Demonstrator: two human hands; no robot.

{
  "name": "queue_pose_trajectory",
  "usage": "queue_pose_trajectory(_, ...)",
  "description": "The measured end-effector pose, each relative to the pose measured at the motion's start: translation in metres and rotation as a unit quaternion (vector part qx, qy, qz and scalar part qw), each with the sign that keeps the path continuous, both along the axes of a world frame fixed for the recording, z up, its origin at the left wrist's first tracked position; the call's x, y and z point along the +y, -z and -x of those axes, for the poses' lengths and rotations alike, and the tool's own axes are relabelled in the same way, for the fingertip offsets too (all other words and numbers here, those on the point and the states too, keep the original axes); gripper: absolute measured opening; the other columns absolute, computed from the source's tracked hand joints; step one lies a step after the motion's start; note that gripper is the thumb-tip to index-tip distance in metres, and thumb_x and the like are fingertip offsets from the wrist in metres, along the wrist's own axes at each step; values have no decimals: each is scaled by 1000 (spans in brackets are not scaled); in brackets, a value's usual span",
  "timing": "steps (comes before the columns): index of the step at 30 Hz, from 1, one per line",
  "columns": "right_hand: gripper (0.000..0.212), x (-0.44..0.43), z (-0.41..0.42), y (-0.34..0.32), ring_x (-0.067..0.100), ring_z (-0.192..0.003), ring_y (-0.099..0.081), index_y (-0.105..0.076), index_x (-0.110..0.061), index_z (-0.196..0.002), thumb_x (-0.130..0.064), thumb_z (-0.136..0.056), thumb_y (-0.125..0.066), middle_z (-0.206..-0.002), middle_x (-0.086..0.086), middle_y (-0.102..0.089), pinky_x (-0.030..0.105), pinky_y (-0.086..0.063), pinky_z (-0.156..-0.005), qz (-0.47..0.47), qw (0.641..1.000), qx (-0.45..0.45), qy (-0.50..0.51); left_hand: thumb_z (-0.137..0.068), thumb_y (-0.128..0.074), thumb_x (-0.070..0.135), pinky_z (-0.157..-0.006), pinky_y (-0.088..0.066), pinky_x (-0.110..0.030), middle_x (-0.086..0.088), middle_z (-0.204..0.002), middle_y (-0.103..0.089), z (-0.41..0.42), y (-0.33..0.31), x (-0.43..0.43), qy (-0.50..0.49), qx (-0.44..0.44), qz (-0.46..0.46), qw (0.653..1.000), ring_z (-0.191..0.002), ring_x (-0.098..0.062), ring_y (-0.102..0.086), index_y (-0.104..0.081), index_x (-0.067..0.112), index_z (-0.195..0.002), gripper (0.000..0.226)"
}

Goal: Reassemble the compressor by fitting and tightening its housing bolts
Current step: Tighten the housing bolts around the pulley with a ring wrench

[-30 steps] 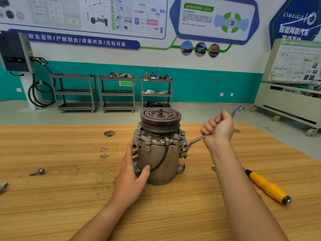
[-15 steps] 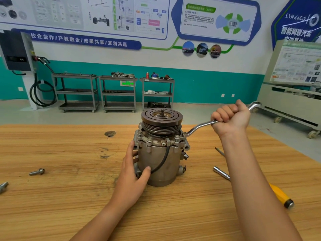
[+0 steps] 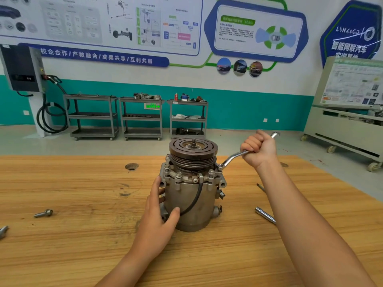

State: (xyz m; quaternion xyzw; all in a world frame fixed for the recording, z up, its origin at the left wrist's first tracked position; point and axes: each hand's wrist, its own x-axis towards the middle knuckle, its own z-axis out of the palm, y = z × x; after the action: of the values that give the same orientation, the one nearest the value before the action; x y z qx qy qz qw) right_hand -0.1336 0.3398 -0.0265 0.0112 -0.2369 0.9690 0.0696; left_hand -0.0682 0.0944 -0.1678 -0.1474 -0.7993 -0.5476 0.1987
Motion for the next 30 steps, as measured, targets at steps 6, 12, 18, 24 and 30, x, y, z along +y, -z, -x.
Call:
queue_pose_trajectory(6,64,5,-5,12,8,-24,-17,-34,-17,-36,-23,-99,-31,-32,-7,-19,13,-16,-30,49,997,-35,42,-88,-61,26,-86,-38,-18,14,-142,-32,1,2,0,-7,6,8,1000,-115,10,-38,9,81,-113,93)
queue_pose_trajectory(12,43,-7,-43,13,10,-29,-16,-26,-20,-56,-24,-99,-31,-37,-7,-18,13,-17,-35,51,980,-33,190,-89,-60,24,-90,-41,-25,11,-143,-32,1,1,2,-3,2,-1,1000,-119,1,-38,8,78,-114,91)
queue_pose_trajectory(18,47,-41,-84,18,11,-35,-22,-31,-19,-52,-24,-98,-38,-40,-6,-23,18,-31,-41,-15,943,8,334,-88,-61,22,-99,-41,-31,11,-143,-32,0,0,2,3,0,-3,1000,-124,-3,-37,7,79,-114,92)
queue_pose_trajectory(24,61,-73,-110,39,11,-37,-37,-44,-21,-40,-33,-99,-36,-38,-5,-34,22,-50,-54,-55,921,37,385,-88,-61,22,-102,-40,-37,7,-145,-31,-2,-2,3,4,-3,-5,1000,-126,-7,-38,6,76,-115,91)
queue_pose_trajectory(30,39,-111,-122,63,6,-53,-47,-52,-23,-47,-31,-85,-47,-48,-7,-47,12,-47,-67,-240,852,114,451,-88,-61,21,-100,-40,-34,7,-143,-34,-4,-1,2,3,4,3,1000,-124,-8,-42,5,73,-118,89)
